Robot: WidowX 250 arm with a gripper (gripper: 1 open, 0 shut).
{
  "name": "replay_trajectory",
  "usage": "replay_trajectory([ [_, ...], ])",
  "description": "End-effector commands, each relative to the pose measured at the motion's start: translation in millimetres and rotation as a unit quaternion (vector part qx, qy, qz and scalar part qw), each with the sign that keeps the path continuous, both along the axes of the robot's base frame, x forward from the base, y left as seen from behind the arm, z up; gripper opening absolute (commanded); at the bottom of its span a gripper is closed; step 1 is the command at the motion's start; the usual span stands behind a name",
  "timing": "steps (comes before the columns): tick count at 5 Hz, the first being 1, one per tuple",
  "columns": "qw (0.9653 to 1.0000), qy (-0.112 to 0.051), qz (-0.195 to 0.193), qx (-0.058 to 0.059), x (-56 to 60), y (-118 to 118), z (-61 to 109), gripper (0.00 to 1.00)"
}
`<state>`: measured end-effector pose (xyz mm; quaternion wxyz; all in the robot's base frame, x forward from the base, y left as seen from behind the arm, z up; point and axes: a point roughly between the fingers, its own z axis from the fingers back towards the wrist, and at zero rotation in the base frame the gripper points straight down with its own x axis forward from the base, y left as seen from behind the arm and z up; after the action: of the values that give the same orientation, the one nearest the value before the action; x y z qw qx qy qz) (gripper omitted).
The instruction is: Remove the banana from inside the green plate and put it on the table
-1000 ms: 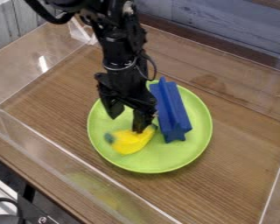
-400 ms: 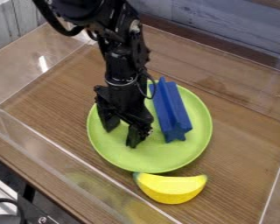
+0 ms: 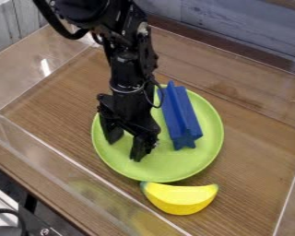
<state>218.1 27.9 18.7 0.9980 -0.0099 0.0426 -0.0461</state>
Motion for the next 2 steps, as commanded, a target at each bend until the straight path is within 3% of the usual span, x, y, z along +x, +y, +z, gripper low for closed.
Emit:
replay_trajectory([
  [1,1.0,-0.006,0.007,0.003,1.6,1.4,5.1,1.0],
  [2,0.9999,-0.006,0.008,0.004,2.4,1.4,5.7,1.0],
])
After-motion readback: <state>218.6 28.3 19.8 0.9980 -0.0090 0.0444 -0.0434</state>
